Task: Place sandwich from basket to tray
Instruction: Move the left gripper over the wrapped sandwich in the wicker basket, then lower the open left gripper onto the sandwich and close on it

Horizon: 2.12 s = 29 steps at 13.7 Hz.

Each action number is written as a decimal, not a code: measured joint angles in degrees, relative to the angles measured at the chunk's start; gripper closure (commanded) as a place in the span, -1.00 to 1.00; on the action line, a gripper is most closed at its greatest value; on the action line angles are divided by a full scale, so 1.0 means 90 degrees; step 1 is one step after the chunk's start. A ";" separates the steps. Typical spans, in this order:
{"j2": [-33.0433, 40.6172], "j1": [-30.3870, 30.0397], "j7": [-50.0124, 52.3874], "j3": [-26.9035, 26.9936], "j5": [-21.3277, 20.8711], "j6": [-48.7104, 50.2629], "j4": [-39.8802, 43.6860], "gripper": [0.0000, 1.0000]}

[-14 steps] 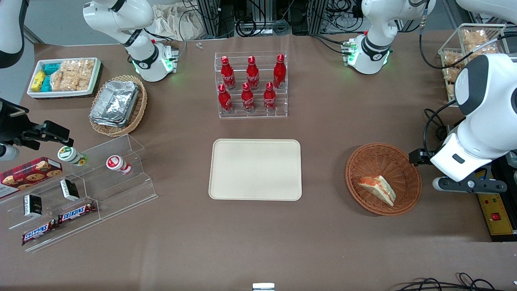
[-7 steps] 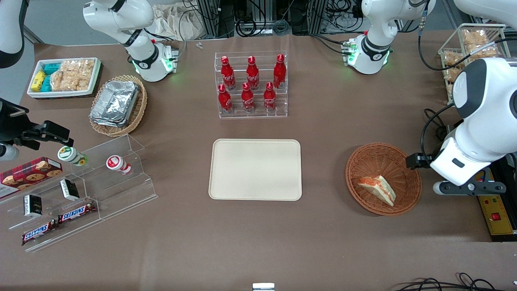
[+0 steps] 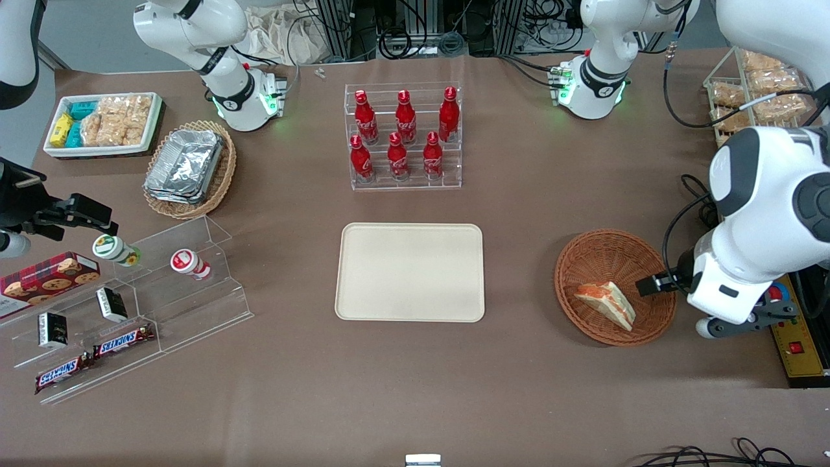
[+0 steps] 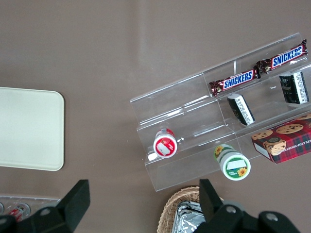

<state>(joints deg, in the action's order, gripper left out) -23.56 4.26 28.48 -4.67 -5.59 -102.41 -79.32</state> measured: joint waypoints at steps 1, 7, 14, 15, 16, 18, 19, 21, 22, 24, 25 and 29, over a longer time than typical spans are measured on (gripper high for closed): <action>-0.0101 0.0002 0.0513 -0.0001 0.0006 -0.0120 -0.0004 -1.00; -0.0735 0.0170 0.2655 -0.0019 0.0035 -0.0484 -0.0012 -1.00; -0.1181 0.0302 0.3170 -0.0006 0.0032 -0.0753 -0.0158 -0.99; -0.1181 0.0299 0.3171 0.0008 0.0030 -0.0927 -0.0322 -0.99; -0.1182 0.0295 0.3171 0.0021 0.0029 -0.1058 -0.0464 -0.99; -0.1181 0.0284 0.3170 0.0044 0.0021 -0.1187 -0.0648 -0.99; -0.1180 0.0272 0.3170 0.0053 0.0016 -0.1239 -0.0717 -0.99; -0.1171 0.0254 0.3168 0.0067 0.0012 -0.1430 -0.0894 -0.99; -0.1166 0.0253 0.3168 0.0075 0.0002 -0.1508 -0.0972 -0.99; -0.1162 0.0253 0.3168 0.0080 -0.0108 -0.1604 -0.1093 -0.99; -0.1161 0.0253 0.3168 0.0080 -0.0157 -0.1667 -0.1158 -0.99; -0.1158 0.0252 0.3164 0.0138 -0.0189 -0.1889 -0.1424 -0.98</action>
<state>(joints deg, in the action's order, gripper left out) -33.98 6.53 56.96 -3.43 -7.29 -119.41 -92.13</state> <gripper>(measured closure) 0.000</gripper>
